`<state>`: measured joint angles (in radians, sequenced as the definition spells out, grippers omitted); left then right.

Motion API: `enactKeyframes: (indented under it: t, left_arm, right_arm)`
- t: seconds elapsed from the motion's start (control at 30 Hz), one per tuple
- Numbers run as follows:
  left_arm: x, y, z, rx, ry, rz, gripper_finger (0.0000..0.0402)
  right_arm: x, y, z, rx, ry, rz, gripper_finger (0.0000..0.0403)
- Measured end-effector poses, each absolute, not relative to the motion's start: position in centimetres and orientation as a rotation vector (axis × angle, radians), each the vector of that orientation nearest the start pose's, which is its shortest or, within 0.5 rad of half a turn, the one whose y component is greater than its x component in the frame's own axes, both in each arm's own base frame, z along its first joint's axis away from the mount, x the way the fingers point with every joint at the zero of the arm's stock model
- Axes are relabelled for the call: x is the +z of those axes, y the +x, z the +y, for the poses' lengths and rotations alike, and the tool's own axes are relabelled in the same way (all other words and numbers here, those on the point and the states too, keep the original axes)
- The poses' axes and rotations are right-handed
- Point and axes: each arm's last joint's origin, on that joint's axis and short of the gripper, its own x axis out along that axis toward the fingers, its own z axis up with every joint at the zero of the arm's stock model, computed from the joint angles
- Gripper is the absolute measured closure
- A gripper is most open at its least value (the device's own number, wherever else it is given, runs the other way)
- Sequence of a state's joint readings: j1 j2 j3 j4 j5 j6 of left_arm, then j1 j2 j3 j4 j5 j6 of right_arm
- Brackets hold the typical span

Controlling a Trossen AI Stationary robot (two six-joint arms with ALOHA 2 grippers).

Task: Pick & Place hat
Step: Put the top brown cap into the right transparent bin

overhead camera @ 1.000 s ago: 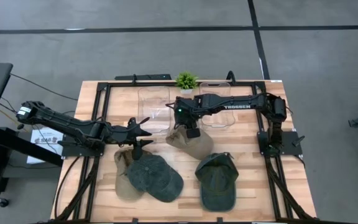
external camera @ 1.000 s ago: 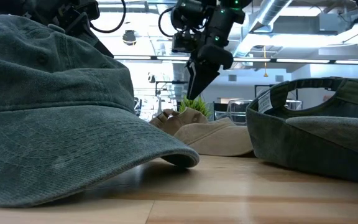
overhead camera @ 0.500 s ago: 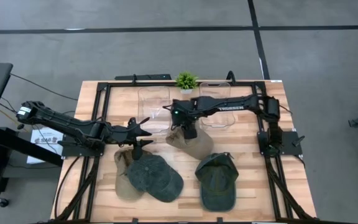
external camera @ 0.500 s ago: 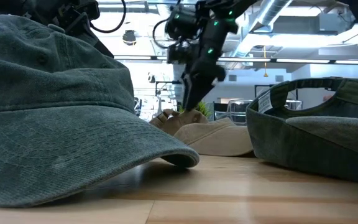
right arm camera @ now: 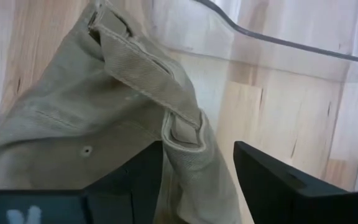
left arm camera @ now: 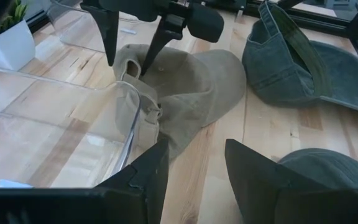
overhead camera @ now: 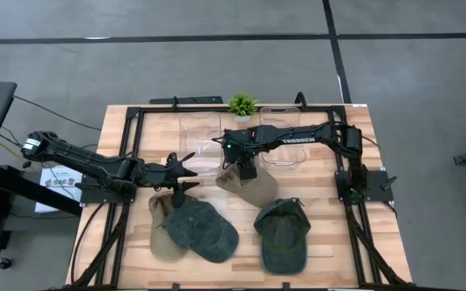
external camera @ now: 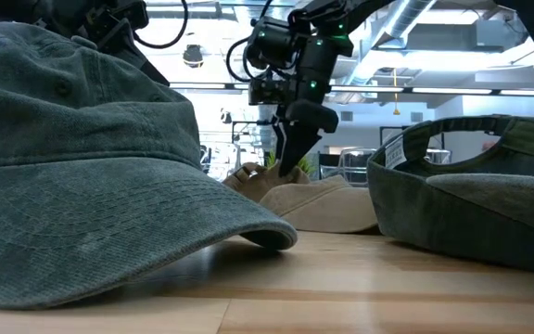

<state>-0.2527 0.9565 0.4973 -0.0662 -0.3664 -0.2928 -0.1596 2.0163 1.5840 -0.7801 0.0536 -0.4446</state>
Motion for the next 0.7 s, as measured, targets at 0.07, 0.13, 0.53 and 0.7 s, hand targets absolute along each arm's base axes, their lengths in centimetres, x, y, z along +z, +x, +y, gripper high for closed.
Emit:
enactKeyframes:
  t: [0.07, 0.13, 0.53, 0.7]
  left_arm:
    - [21.69, 19.24, -3.9, 0.183, -0.126, 0.479, 0.0247]
    - [21.69, 19.24, -3.9, 0.183, -0.126, 0.479, 0.0247]
    - [21.67, 19.23, -3.89, 0.183, -0.126, 0.479, 0.0247]
    - [21.67, 19.23, -3.89, 0.183, -0.126, 0.48, 0.0247]
  right_arm:
    - [20.31, 40.97, -6.74, 0.087, -0.322, 1.23, 0.0221]
    - [20.32, 40.97, -6.73, 0.087, -0.322, 1.23, 0.0228]
    - [20.16, 40.51, -6.64, 0.105, -0.32, 1.279, 0.0338]
    - [20.16, 40.46, -6.64, 0.108, -0.321, 1.283, 0.0396]
